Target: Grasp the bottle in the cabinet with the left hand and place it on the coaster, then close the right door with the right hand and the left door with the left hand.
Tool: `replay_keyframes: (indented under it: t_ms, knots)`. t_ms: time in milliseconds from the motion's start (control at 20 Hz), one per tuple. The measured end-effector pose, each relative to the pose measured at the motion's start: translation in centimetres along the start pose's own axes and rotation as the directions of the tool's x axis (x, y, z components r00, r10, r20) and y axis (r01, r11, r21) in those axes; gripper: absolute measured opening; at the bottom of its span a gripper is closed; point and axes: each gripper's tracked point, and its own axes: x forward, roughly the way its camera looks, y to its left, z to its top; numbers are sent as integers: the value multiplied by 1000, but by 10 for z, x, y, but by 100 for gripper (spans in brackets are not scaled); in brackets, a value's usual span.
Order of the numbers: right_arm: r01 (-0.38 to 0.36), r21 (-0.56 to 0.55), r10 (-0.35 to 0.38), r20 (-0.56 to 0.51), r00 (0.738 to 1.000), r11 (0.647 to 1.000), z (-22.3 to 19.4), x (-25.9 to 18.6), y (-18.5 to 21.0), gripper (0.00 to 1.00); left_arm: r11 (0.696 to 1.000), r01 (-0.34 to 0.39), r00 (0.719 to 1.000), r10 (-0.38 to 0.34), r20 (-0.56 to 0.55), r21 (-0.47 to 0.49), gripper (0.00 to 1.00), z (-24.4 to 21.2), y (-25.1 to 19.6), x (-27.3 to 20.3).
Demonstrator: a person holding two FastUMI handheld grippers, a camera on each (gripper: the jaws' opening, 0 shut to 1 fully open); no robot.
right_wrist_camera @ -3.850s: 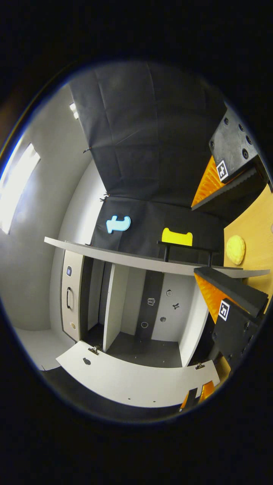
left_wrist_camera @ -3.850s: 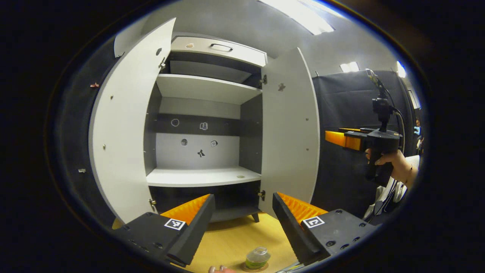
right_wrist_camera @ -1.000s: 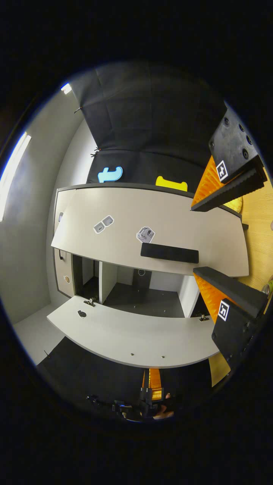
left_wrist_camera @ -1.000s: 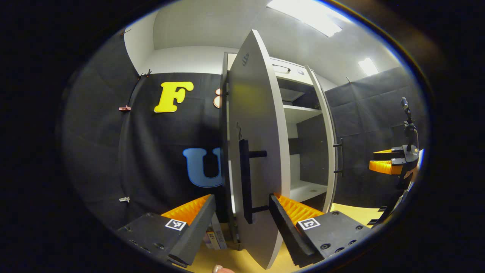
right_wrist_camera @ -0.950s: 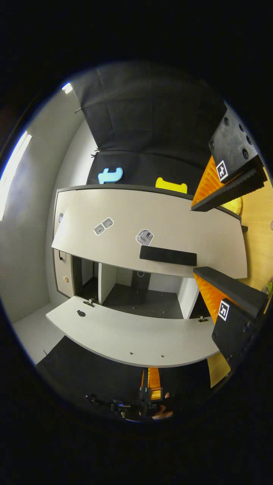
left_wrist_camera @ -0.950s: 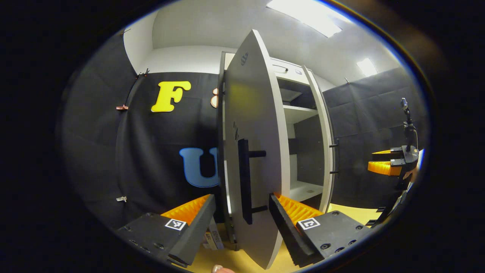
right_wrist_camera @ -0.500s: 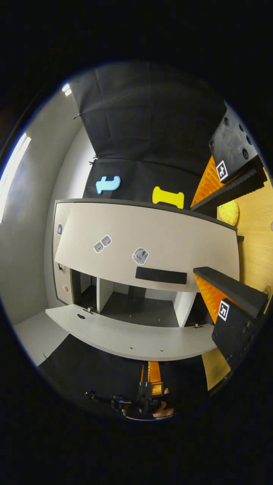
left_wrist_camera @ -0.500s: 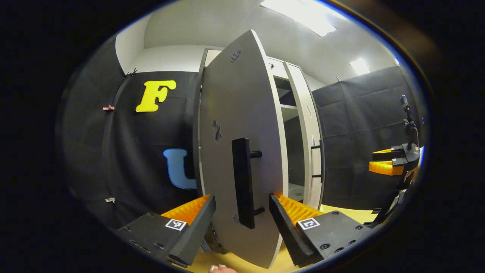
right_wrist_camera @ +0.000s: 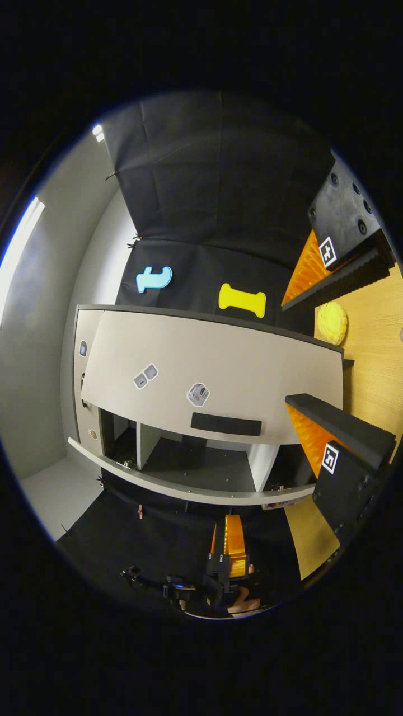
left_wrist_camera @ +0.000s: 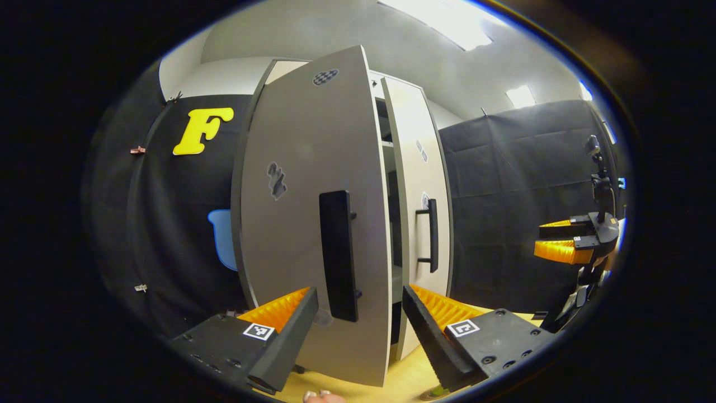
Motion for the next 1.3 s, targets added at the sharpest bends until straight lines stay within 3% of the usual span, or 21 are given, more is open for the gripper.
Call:
replay_keyframes:
  t_ms: [100, 450, 700, 950, 1300]
  knots:
    - [1, 20, -1, 7, 1000, 1000, 1, 2, -3, 97, 1000, -5, 1000, 5, -1, -11, 99, -1, -3, -2]
    - [-22, 14, 22, -34, 999, 1000, -6, 5, 9, 97, 998, -27, 997, 30, 65, -48, 96, 15, -7, -16]
    - [-11, 37, 12, -13, 1000, 999, 2, -1, 14, 98, 999, -31, 998, 32, 49, -27, 96, 10, -21, -6]
    - [7, 45, -6, -4, 1000, 999, 4, -4, 19, 97, 997, 29, 997, -24, 69, -76, 96, 13, -40, -1]
    - [-12, -42, 14, 33, 999, 999, 10, -5, 41, 97, 995, -4, 997, 12, 72, -104, 96, 13, -29, -5]
